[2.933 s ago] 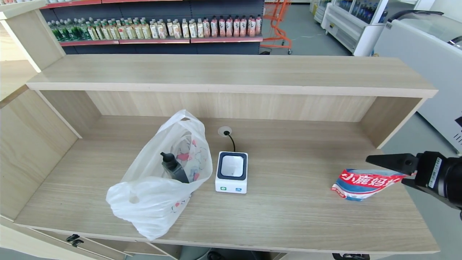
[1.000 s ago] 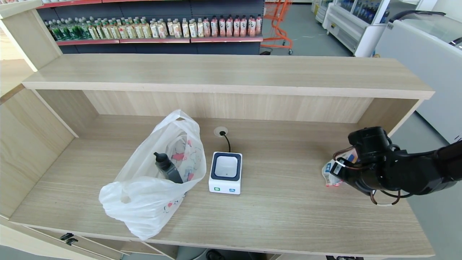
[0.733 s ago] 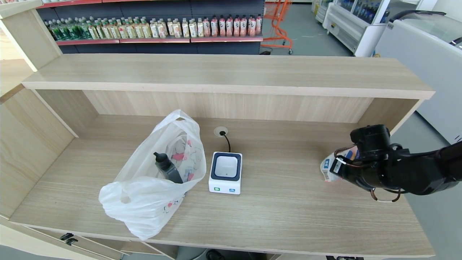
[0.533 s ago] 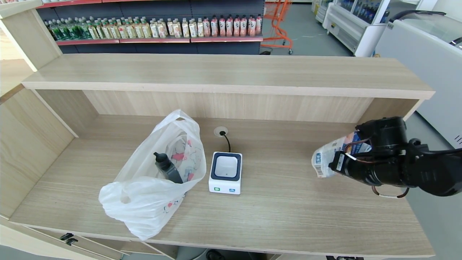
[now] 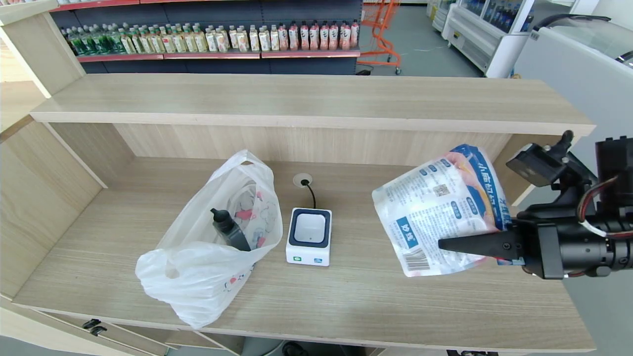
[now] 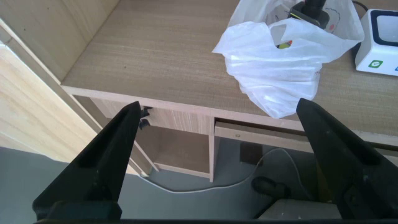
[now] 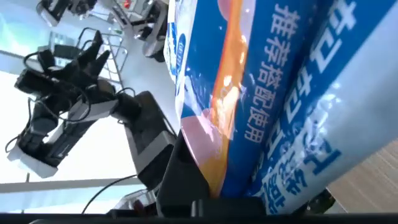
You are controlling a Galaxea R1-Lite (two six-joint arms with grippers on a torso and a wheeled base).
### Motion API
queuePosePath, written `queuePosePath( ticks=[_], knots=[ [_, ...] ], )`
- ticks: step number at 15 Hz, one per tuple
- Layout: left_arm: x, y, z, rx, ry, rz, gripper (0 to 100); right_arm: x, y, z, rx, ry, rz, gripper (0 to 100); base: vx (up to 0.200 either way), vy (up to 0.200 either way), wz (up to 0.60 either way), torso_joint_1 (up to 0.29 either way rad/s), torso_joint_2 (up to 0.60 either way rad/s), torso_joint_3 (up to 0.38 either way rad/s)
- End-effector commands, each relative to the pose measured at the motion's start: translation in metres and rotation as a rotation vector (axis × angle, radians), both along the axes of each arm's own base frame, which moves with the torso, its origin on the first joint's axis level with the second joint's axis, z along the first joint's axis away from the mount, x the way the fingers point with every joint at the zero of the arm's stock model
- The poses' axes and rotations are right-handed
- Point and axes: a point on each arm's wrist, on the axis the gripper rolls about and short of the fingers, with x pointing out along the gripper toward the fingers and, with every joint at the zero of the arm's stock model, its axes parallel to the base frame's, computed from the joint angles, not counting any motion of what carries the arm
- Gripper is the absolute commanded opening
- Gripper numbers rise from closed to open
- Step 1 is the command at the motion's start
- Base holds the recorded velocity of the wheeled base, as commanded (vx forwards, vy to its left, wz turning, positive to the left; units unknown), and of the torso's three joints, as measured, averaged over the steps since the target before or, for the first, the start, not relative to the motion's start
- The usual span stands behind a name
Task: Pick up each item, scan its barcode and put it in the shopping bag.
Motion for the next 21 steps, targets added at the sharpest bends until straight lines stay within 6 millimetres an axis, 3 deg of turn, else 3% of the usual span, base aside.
queuePosePath(
  ticks=[1, 21],
  knots=[
    [0.000, 0.000, 0.000, 0.000, 0.000, 0.001, 100, -0.019, 0.012, 0.015, 0.034, -0.072, 0.104, 0, 0.000, 0.000, 0.00, 0.000, 0.00, 0.000],
    [0.000, 0.000, 0.000, 0.000, 0.001, 0.001, 100, -0.020, 0.034, 0.016, 0.034, -0.078, 0.181, 0, 0.000, 0.000, 0.00, 0.000, 0.00, 0.000]
  ],
)
